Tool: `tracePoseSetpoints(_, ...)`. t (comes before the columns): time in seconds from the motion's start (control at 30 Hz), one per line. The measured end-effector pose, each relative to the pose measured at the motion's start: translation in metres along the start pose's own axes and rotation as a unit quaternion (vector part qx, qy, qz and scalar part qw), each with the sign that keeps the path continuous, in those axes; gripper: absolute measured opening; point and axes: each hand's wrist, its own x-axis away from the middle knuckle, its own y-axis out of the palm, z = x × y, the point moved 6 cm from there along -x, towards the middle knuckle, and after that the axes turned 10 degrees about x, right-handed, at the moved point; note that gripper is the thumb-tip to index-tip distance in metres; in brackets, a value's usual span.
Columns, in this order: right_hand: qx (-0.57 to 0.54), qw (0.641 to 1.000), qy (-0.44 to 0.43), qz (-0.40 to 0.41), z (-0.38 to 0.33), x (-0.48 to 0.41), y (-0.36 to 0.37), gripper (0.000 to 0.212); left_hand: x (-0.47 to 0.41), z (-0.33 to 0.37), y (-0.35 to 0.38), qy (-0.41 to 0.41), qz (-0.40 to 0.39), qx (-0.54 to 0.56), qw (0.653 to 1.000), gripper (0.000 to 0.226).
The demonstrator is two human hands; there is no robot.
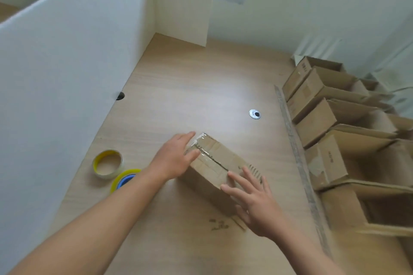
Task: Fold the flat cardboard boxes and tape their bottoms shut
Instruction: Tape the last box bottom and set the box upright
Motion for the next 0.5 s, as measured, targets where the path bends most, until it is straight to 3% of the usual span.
tracePoseSetpoints(0.07,-0.022,0.999,0.013,0.027,0.011,0.011,0.000,0.059,-0.008,0.003,0.019,-0.039,-0.031,0.026,0.998,0.040)
tracePoseSetpoints(0.13,-0.124,0.988,0.068,0.065,0.025,0.019,-0.001,0.063,-0.008,0.003,0.036,-0.061,-0.039,0.039,0.997,0.032)
tracePoseSetpoints(0.27,-0.394,0.879,0.245,0.108,0.055,0.027,0.007,0.082,0.007,-0.002,0.061,-0.094,-0.024,0.046,0.994,0.054)
tracePoseSetpoints(0.33,-0.408,0.871,0.253,0.104,0.057,0.029,0.014,0.089,0.013,-0.009,0.066,-0.123,0.002,0.112,0.986,0.052)
tracePoseSetpoints(0.43,-0.415,0.851,0.294,0.129,0.063,0.039,0.027,0.090,0.022,-0.018,0.069,-0.155,0.013,0.285,0.946,0.042)
tracePoseSetpoints(0.5,-0.451,0.817,0.328,0.147,0.068,0.048,0.034,0.083,0.032,-0.015,0.075,-0.140,-0.011,0.278,0.950,0.040)
